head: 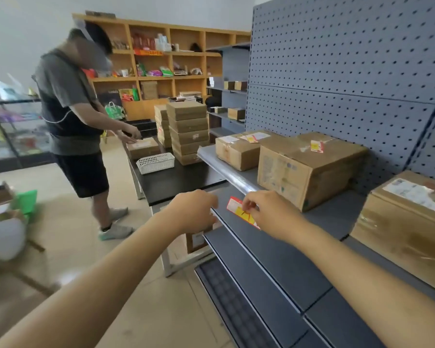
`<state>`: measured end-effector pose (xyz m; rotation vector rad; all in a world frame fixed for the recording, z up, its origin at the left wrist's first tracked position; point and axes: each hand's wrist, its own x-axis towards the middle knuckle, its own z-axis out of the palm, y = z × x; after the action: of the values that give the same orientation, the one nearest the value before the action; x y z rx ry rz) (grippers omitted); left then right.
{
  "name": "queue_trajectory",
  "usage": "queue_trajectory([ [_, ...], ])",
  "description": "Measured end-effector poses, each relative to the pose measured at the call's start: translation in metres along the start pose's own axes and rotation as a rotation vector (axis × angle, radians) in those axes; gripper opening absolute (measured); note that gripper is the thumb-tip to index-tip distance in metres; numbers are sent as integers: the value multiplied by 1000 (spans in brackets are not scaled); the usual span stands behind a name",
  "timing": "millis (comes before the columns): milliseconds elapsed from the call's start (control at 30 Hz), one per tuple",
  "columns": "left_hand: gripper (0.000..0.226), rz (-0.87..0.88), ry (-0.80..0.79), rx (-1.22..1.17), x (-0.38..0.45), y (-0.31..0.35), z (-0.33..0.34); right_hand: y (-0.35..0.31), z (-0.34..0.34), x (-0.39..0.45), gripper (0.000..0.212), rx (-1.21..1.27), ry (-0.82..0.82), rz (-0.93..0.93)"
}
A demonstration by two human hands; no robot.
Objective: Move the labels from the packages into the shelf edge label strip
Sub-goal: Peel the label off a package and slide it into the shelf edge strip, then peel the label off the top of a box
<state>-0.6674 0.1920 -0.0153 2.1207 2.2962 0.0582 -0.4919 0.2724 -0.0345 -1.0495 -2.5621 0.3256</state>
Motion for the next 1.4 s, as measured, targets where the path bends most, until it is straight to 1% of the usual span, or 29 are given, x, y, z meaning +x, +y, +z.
queue_trajectory([
  [233, 31, -65, -46, -8, 76, -87, -8, -7, 37, 123, 18, 43, -59, -38],
  [367, 28, -64, -27, -19, 115, -131, -13, -13, 52, 184, 18, 61, -69, -27],
  [500, 30, -47, -36, -16, 151, -174, -5, -23, 74, 231, 17, 58, -95, -12],
  [633, 29, 37, -55, -10, 194, -214, 3, -28, 89, 275, 18, 56, -80, 55],
  [800, 32, 206, -75, 8, 248, -251, 11, -21, 112, 306, 15, 94, -2, 256],
  [967, 32, 384, -71, 18, 301, -262, 20, -8, 124, 319, 16, 123, 57, 455],
  [1067, 33, 475, -115, 29, 331, -255, 33, 5, 122, 321, 23, 87, 93, 558],
  [1133, 32, 528, -118, 32, 352, -249, 40, 17, 118, 324, 24, 58, 114, 610],
  [1233, 31, 609, -99, 51, 379, -239, 45, 34, 112, 330, 21, 33, 164, 671],
  [1400, 32, 711, -128, 49, 414, -228, 58, 44, 109, 341, 21, 11, 202, 699],
])
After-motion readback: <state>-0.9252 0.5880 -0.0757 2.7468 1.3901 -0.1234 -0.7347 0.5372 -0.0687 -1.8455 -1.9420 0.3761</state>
